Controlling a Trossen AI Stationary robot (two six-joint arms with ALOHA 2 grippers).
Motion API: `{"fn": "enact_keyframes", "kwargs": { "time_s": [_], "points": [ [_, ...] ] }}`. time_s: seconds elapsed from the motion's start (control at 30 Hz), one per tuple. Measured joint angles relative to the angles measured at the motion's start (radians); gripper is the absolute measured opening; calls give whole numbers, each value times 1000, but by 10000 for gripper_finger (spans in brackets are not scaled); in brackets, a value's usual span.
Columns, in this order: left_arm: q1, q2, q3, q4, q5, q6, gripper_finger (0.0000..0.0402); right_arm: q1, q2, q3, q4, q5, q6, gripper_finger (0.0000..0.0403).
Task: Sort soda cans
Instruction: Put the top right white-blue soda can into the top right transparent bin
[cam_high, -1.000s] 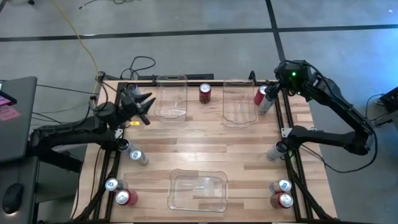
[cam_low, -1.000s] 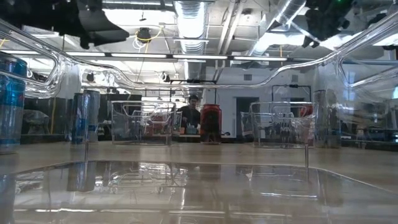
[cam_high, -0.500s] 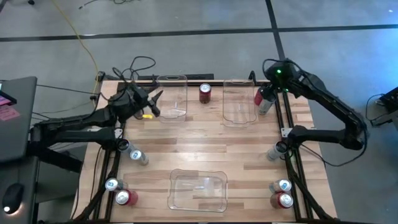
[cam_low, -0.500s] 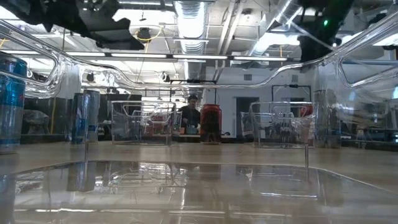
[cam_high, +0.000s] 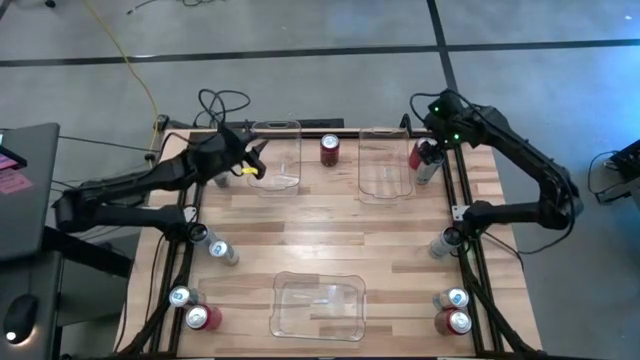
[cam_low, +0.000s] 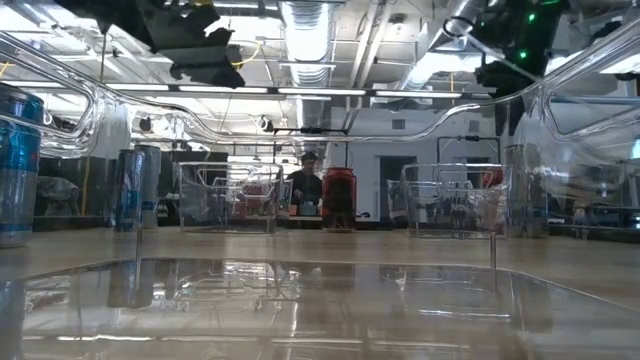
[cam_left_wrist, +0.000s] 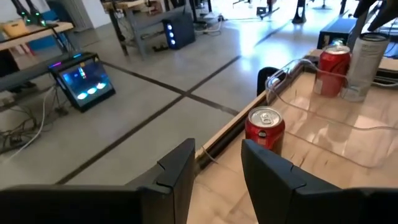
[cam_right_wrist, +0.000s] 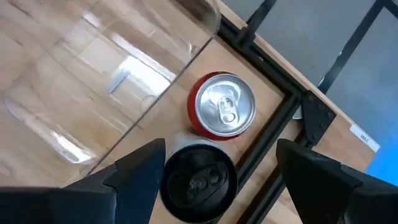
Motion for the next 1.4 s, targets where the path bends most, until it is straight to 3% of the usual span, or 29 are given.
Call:
{"fn": "enact_keyframes", "kwargs": {
  "time_s": [0.3,0.63,1.17,1.4],
  "points": [
    [0,45,14,58,-1,110,128,-2,29,1,-51,-30,85,325],
    [0,43,14,-27,-3,83,128,-3,31,1,-111,-47,145,325],
    [-1,43,14,-78,-3,42,128,-17,136,-20,-93,-49,139,325],
    [-1,43,13,-106,-2,25,128,-16,146,-91,-81,-50,144,325]
  ]
}}
